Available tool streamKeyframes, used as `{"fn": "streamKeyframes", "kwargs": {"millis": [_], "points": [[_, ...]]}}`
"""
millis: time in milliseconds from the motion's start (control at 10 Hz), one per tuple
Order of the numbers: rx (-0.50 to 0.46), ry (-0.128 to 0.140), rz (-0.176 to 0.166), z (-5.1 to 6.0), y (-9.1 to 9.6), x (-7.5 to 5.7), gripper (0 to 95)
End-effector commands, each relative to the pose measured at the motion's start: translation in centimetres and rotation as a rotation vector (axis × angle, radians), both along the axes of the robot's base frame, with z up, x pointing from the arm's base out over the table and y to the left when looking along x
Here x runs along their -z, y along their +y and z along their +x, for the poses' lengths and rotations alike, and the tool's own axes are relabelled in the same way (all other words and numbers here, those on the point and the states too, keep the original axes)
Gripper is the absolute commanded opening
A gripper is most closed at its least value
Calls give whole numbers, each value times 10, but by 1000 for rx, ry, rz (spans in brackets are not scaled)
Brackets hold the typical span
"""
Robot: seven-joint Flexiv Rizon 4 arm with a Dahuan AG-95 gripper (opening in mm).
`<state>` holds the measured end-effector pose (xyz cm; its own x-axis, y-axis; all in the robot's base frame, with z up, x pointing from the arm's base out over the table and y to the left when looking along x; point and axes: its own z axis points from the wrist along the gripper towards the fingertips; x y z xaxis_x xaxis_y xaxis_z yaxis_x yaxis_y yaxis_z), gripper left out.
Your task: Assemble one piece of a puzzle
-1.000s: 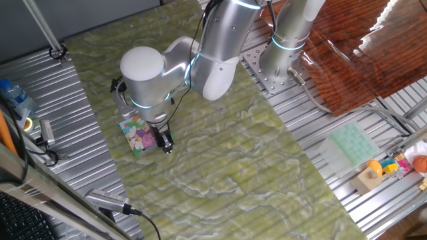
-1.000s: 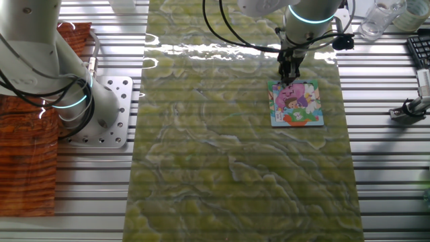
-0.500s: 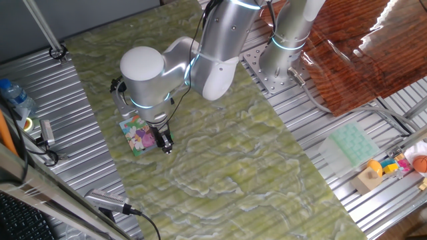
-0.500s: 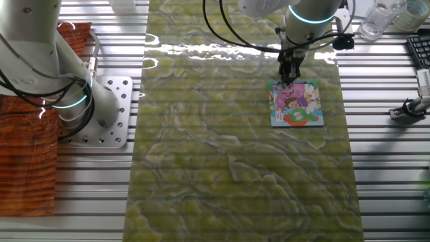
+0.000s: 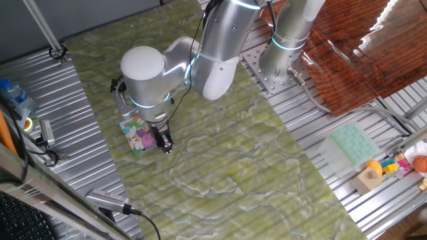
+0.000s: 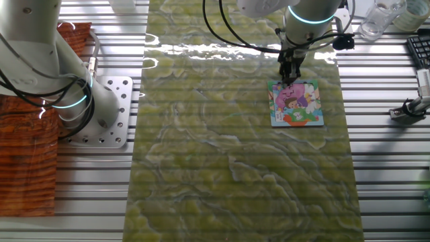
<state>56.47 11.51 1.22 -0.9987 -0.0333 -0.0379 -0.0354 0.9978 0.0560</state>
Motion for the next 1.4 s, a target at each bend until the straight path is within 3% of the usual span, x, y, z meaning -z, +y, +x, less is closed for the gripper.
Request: {"fn": "streamKeyframes", "kwargs": {"millis": [100, 1000, 1400], "points": [[6, 4, 5, 1, 1, -4, 380], [-21, 12, -20, 2, -6, -6, 380], [-26, 12, -43, 1, -8, 4, 380]]}}
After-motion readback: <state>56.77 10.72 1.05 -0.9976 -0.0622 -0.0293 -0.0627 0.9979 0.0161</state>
